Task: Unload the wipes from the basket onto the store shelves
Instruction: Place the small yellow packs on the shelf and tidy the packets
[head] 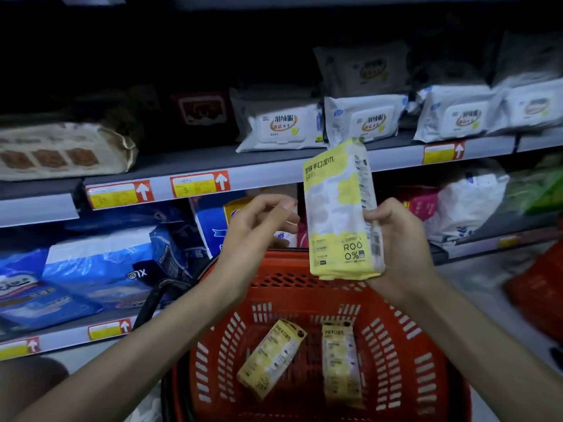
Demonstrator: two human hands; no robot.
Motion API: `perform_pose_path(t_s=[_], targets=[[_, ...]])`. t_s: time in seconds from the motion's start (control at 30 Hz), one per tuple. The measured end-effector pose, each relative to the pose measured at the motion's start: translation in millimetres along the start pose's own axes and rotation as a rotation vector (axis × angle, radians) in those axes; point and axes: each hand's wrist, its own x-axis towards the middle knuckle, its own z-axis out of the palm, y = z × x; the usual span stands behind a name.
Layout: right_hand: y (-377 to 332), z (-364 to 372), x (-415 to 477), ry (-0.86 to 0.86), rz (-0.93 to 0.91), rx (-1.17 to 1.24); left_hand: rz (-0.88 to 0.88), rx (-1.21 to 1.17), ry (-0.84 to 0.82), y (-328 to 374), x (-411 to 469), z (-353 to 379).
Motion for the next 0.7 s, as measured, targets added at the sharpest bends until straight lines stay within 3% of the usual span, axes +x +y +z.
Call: perform_pose_path(t_s=[0.17, 0.4, 0.53, 0.7], targets=[[-17.1, 20.8, -10.1, 0.129, -0.111, -0.025, 0.139, 0.082, -0.08, 43.1, -6.8, 3.1], [-59.6, 65.3, -21.0, 0.138, -0.508, -0.623, 0.3, 0.246, -0.167, 110.9, -5.6, 8.2], [-87.2, 106.8, -17.3, 0.144, -0.805, -0.876, 0.45, 0.264, -0.107, 151.8, -0.3, 12.3], [-116.5, 149.1, 9.2, 0.213, -0.961, -0.974, 0.49, 0.217, 0.03, 198.5, 11.4, 8.9]])
